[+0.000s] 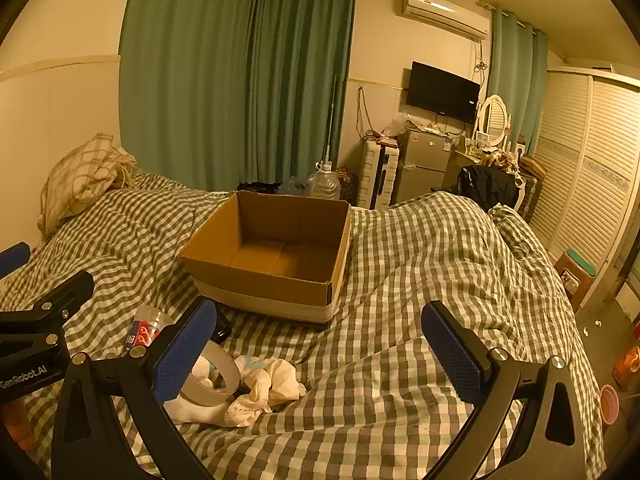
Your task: Organize objects
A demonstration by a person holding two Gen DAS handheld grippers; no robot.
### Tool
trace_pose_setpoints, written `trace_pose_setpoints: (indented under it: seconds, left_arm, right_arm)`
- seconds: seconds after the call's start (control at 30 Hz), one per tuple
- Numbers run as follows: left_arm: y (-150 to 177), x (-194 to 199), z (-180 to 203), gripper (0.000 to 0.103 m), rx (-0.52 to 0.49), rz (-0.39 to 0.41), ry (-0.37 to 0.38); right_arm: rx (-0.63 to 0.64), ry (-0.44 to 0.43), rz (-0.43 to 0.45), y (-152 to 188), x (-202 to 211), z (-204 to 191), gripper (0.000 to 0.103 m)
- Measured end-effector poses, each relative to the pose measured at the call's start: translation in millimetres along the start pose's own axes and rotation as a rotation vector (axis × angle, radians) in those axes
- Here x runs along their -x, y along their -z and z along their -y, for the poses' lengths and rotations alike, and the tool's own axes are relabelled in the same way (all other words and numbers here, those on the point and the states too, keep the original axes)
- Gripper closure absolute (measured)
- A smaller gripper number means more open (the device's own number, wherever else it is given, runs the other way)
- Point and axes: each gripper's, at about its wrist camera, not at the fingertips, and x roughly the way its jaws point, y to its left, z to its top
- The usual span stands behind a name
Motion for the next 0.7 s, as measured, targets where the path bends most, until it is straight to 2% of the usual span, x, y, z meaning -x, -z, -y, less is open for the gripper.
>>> trace_pose_setpoints:
  seconds: [0.7]
  left_arm:
    - [4.3, -3.8, -1.5, 0.0, 0.001, -0.009, 0.002]
  right_arm:
    - [0.01, -0.053, -0.007, 0.3, 0.4, -3.0, 0.0]
